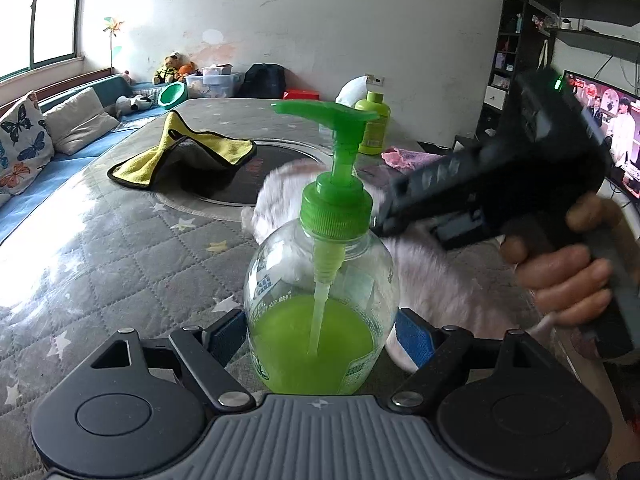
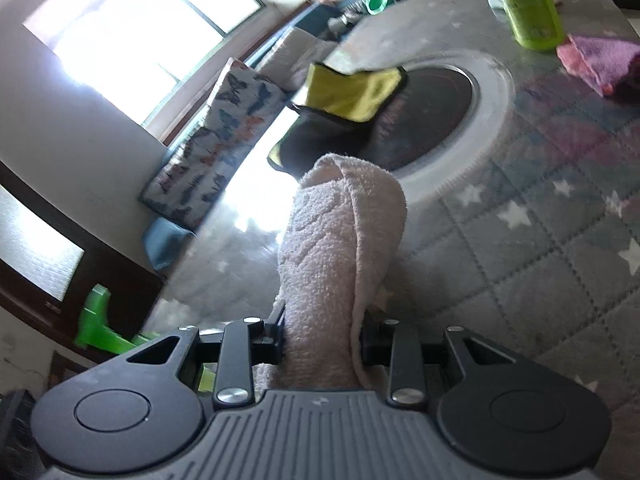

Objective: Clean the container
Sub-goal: 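Wipe the pump bottle with the pink towel in the right tool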

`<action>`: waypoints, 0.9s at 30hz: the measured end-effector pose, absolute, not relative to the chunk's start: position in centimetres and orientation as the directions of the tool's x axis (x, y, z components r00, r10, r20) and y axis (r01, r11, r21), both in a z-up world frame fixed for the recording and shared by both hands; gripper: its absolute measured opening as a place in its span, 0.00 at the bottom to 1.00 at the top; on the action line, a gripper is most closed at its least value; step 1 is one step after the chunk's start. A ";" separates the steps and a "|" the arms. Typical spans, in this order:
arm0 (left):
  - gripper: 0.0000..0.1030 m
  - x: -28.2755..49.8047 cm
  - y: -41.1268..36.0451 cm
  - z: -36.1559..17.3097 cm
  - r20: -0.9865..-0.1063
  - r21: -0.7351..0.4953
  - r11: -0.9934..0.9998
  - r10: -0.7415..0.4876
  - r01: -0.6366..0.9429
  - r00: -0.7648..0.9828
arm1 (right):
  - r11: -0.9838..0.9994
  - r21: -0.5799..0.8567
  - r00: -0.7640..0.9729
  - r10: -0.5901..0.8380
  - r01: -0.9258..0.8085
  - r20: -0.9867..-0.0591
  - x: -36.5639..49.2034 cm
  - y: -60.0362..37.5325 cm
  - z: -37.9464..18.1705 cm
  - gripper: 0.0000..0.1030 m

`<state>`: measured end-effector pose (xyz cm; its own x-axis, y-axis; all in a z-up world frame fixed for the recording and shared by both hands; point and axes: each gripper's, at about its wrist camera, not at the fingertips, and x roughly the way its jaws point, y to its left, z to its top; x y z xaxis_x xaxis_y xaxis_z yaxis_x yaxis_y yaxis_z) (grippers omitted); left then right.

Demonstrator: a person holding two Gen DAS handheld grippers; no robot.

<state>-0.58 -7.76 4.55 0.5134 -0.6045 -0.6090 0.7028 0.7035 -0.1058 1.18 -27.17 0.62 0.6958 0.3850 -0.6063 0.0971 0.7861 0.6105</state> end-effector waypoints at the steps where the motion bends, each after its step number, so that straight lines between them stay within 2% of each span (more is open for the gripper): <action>1: 0.82 -0.5 -7.7 4.6 -0.609 -0.108 0.701 -0.607 0.704 0.510 | 0.790 0.605 0.686 0.383 0.104 -0.619 1.2 -27.2 0.1 0.31; 6: 0.82 -0.5 -7.7 4.7 -0.615 -0.112 0.710 -0.599 0.695 0.513 | 0.798 0.591 0.667 0.378 0.116 -0.642 0.8 -27.1 -1.4 0.31; 19: 0.79 -2.1 -7.8 4.8 -0.652 -0.132 0.816 -0.499 0.563 0.570 | 0.880 0.466 0.681 0.285 0.094 -0.675 -1.7 -24.7 -0.5 0.31; 27: 0.74 -3.0 -6.9 4.7 -0.638 -0.105 0.769 -0.538 0.631 0.550 | 0.860 0.499 0.689 0.300 0.104 -0.660 -3.3 -24.9 -0.3 0.30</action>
